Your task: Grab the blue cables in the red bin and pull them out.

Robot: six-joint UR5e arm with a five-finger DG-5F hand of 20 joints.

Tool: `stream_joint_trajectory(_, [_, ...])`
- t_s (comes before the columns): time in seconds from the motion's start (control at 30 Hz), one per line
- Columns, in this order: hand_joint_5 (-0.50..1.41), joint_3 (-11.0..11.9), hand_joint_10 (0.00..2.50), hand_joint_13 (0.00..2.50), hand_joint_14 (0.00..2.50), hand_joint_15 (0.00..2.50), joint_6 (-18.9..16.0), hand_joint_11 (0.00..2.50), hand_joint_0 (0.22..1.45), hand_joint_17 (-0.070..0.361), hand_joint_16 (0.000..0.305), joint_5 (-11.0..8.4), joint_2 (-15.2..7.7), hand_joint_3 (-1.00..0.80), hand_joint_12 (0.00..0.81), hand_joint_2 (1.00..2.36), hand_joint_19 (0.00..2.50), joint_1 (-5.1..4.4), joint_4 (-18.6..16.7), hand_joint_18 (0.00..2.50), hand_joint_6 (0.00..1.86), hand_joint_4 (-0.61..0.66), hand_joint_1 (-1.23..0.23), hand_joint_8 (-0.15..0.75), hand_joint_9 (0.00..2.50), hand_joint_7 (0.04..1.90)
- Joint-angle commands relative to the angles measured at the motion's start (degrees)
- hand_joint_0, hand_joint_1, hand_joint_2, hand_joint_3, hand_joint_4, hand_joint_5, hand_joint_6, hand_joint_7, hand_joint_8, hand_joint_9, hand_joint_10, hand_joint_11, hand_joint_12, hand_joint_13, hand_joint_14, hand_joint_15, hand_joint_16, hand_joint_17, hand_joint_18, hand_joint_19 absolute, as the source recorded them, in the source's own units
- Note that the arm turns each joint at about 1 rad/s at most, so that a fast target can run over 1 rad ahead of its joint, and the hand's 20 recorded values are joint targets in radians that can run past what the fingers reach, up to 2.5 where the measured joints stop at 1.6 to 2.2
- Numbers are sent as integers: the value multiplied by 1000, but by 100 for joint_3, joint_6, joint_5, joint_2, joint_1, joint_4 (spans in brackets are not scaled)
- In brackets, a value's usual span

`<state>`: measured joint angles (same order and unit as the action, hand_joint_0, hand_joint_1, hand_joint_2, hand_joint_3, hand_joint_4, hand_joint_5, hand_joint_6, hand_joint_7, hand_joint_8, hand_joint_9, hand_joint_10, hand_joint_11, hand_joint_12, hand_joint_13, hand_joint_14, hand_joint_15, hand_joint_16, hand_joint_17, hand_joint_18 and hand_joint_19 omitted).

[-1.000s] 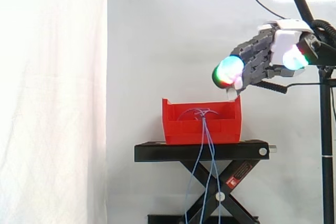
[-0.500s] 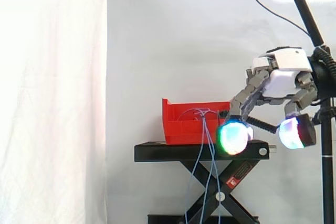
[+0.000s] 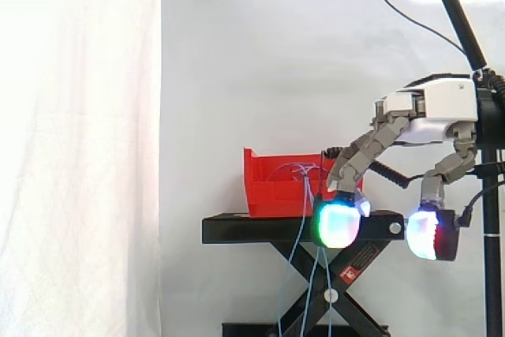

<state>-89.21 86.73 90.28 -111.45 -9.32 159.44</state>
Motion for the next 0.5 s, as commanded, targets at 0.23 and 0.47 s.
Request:
stream_joint_trajectory(0.23, [639, 0, 10, 871, 27, 952, 4278, 1620, 762, 127, 56, -301, -474, -1000, 414, 1000, 655, -62, -871, 668, 15, 219, -1063, 275, 924, 568])
stream_joint_trajectory(0.47, [617, 53, 12, 817, 28, 923, 5684, 1564, 753, 129, 57, -810, -474, -1000, 413, 1000, 657, 0, -880, 643, 14, 218, -1064, 288, 864, 559])
